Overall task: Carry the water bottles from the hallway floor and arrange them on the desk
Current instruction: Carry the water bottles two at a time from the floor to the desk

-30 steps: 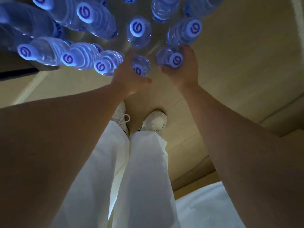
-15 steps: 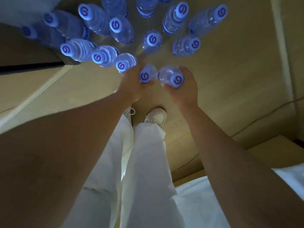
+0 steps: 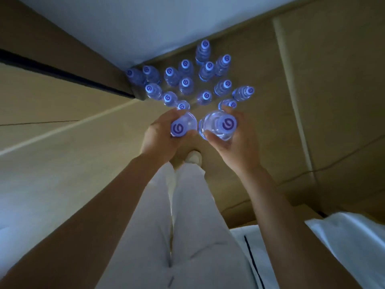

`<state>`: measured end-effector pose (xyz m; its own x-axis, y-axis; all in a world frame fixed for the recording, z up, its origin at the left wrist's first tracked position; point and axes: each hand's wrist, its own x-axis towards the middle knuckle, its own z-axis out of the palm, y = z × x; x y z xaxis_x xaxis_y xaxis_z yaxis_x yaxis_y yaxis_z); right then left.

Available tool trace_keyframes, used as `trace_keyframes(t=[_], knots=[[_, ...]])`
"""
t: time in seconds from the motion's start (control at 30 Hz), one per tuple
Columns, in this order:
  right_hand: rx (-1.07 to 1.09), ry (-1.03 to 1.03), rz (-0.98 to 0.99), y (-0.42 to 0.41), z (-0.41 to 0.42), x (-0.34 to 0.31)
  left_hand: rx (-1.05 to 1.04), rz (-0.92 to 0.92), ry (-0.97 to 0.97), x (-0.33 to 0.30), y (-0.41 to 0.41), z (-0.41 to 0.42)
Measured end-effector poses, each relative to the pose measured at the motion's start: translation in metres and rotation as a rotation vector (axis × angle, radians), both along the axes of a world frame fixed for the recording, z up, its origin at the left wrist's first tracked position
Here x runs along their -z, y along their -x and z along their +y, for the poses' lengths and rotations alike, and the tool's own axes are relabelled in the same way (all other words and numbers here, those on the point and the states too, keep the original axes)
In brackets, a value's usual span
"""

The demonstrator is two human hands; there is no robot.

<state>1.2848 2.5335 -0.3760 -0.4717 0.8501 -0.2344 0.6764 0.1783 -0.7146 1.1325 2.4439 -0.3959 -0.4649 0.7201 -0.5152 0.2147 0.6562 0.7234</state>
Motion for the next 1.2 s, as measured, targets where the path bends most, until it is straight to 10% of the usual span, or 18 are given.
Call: trace_keyframes(t=[0.53,1.2], knots=[[-0.662,-0.130,0.072,0.128,-0.142,-0.266,-0.490,0.243,-0.185,-0.277,0.079,-0.229],[-1.480,-0.049,0.338,0.387,-0.544,-0.344,-1.496,0.536,-0.141,-0.368,0.165,-0.627]])
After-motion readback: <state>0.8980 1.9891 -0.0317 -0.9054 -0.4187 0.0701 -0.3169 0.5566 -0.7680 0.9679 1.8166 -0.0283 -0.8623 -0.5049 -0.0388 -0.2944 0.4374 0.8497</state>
